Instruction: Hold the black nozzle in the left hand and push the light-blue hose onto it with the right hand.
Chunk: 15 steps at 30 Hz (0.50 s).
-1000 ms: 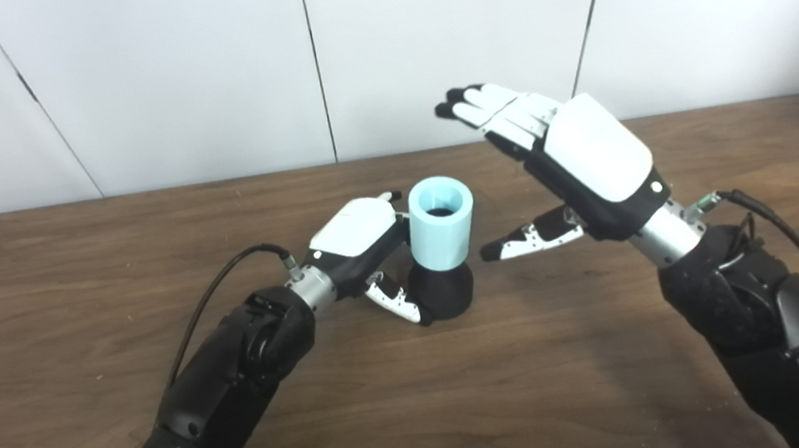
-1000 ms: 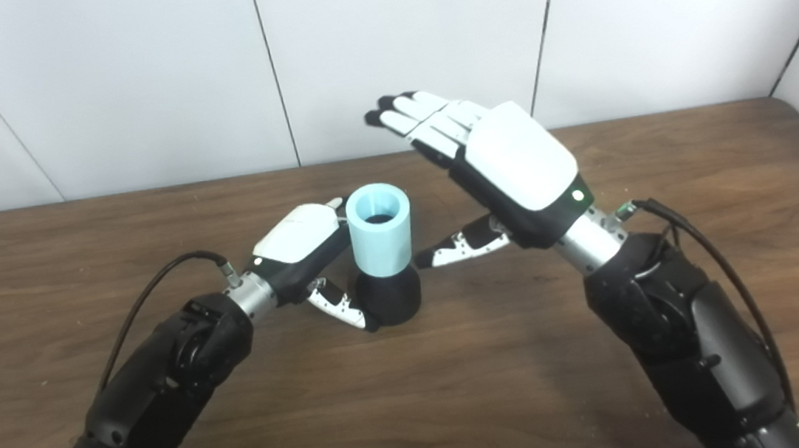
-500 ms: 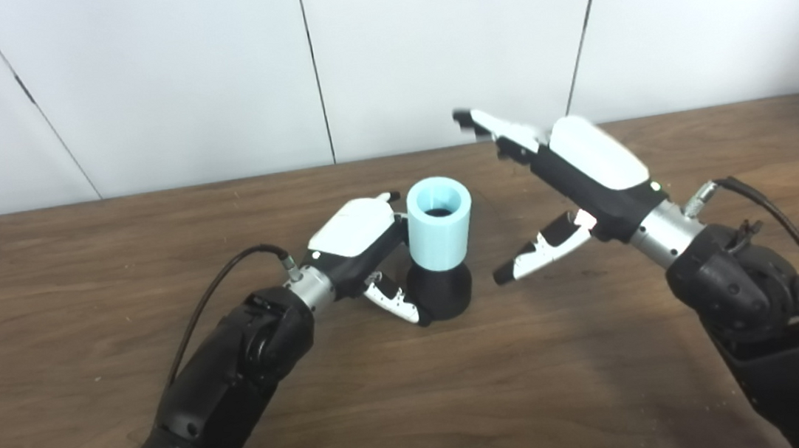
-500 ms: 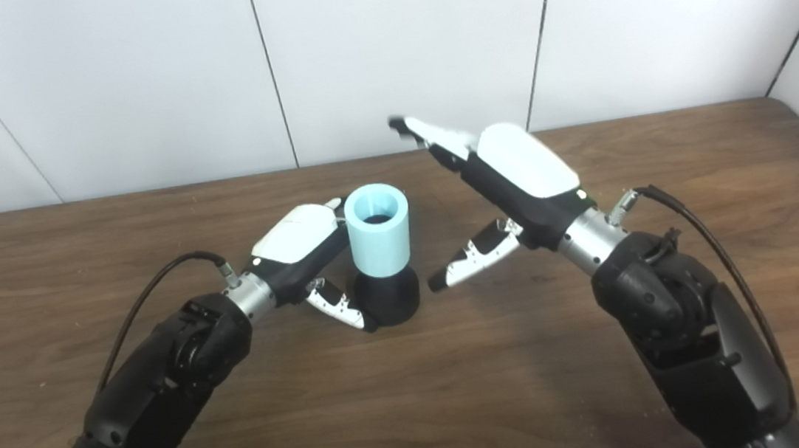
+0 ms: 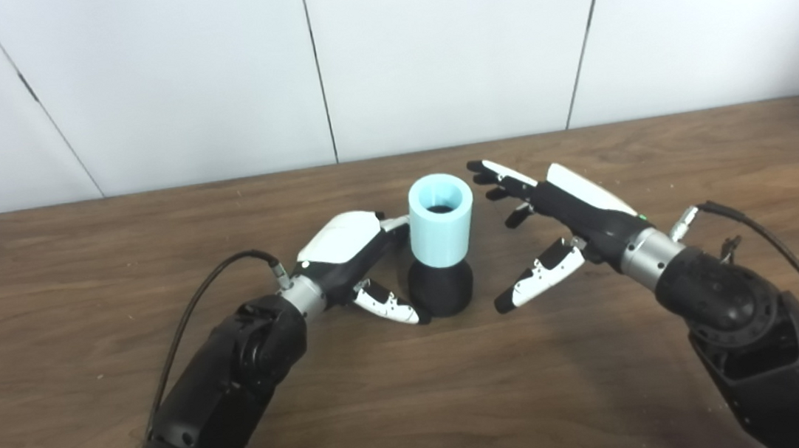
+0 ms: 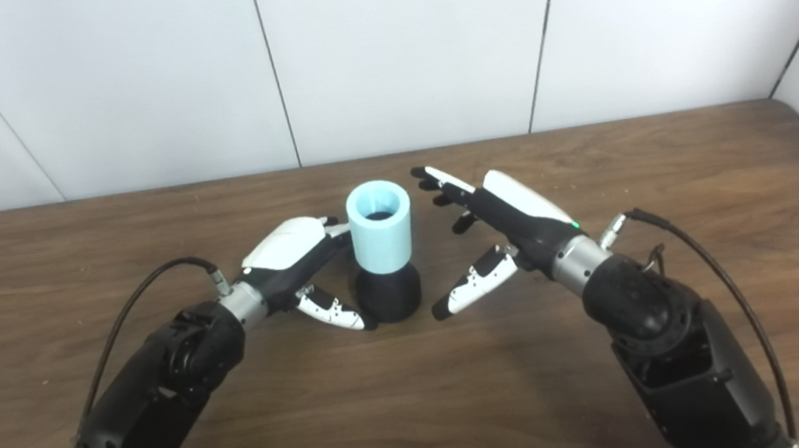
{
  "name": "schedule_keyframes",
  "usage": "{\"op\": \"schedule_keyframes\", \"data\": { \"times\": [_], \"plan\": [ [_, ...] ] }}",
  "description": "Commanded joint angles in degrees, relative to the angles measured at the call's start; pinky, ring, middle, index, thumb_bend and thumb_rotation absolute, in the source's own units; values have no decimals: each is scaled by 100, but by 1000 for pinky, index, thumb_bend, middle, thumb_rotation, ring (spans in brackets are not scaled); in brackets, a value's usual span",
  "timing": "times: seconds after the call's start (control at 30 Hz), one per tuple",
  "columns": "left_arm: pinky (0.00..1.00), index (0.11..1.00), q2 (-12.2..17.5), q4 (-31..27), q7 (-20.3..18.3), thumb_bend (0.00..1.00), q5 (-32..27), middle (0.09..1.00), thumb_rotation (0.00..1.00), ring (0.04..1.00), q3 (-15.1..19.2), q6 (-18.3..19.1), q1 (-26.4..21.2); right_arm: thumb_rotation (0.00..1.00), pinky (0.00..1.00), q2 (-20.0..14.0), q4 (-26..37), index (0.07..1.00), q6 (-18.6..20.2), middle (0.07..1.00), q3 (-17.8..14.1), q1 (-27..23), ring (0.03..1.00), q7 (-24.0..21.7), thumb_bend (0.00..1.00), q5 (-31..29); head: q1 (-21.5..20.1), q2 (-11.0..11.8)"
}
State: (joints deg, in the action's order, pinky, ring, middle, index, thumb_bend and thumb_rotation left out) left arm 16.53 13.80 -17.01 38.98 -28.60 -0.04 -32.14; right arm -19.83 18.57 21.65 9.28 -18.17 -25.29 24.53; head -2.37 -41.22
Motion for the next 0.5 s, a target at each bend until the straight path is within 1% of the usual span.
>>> {"op": "schedule_keyframes", "data": {
  "times": [0.0,0.07,0.13,0.17,0.27,0.33,0.4,0.47],
  "plan": [
    [1000,997,182,23,-328,1000,132,999,328,999,141,679,95,0,717,-49,6,979,-220,943,-99,-88,898,248,740,-5,-7,-6],
    [1000,991,202,-191,-389,1000,89,989,297,1000,272,872,158,0,716,-37,-27,978,-222,941,-120,-58,896,326,739,-37,-7,-6],
    [1000,976,207,-377,-378,990,-28,968,237,995,464,988,258,0,715,-6,-60,976,-235,939,-152,-26,892,423,737,-73,-7,-6],
    [1000,967,205,-442,-357,967,-103,957,198,988,567,1010,311,0,715,12,-71,974,-228,937,-168,-15,889,470,736,-93,-7,-6],
    [980,938,195,-564,-221,895,-380,936,124,969,913,1015,490,0,711,82,-103,966,-189,932,-239,17,880,622,732,-152,119,-1],
    [959,918,190,-621,-77,858,-572,927,116,956,1174,986,615,0,705,139,-120,959,-182,927,-292,46,873,736,726,-175,180,-2],
    [907,896,165,-683,86,797,-701,916,101,936,1414,983,725,0,692,191,-140,948,-182,920,-343,73,862,852,714,-198,232,3],
    [811,864,93,-787,302,717,-770,893,90,901,1657,1043,840,0,678,252,-192,934,-205,908,-431,104,849,979,696,-260,301,7]
  ]
}}
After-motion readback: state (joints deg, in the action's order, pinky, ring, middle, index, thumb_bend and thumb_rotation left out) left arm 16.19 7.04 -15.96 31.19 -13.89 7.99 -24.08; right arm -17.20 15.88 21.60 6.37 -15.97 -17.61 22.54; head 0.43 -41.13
